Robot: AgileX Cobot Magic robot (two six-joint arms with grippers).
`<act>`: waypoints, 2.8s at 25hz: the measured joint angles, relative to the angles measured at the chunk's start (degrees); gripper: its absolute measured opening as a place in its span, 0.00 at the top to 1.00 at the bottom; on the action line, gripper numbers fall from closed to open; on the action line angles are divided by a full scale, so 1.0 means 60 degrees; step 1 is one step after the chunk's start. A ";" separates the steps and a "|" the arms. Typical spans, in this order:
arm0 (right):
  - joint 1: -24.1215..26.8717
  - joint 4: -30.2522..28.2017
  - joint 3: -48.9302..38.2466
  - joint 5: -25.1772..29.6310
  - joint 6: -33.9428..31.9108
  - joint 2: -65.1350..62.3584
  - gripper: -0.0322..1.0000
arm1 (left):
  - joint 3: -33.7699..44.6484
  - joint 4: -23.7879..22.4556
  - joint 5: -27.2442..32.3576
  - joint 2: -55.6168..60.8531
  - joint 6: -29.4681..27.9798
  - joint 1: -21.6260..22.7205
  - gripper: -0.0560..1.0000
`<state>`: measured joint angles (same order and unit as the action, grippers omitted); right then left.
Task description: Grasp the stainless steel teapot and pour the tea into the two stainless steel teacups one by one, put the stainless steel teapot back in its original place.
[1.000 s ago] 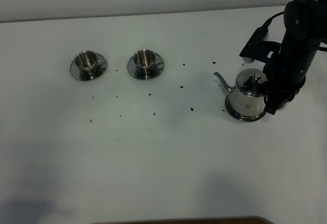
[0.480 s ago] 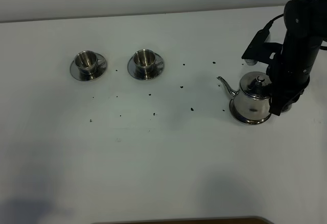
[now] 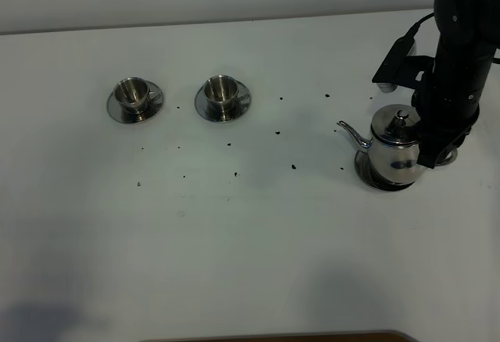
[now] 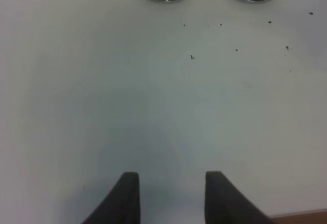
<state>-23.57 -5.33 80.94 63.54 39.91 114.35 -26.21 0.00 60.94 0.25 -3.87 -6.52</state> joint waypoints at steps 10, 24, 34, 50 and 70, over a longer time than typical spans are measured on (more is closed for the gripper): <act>0.0000 0.0061 0.0010 -0.0038 0.0010 -0.0429 0.78 | 0.0000 0.0000 0.0000 0.0000 0.0000 0.0000 0.60; -0.0422 0.1141 0.0203 -0.1535 0.0140 -0.0869 0.78 | 0.0000 0.0000 0.0000 0.0000 0.0000 0.0000 0.60; -0.1242 0.0355 0.3659 -0.0313 0.0173 0.1047 0.78 | 0.0000 0.0000 0.0000 0.0000 0.0000 0.0000 0.60; -0.2816 -0.1901 0.7747 0.1097 0.0275 0.4000 0.78 | 0.0000 0.0000 0.0000 0.0000 0.0000 0.0000 0.60; -0.3037 -0.3494 0.7754 0.0263 0.0196 0.4182 0.78 | 0.0000 0.0000 0.0000 0.0000 0.0000 0.0000 0.60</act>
<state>-41.79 -26.30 127.46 65.12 41.08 139.45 -26.21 0.00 60.94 0.25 -3.87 -6.52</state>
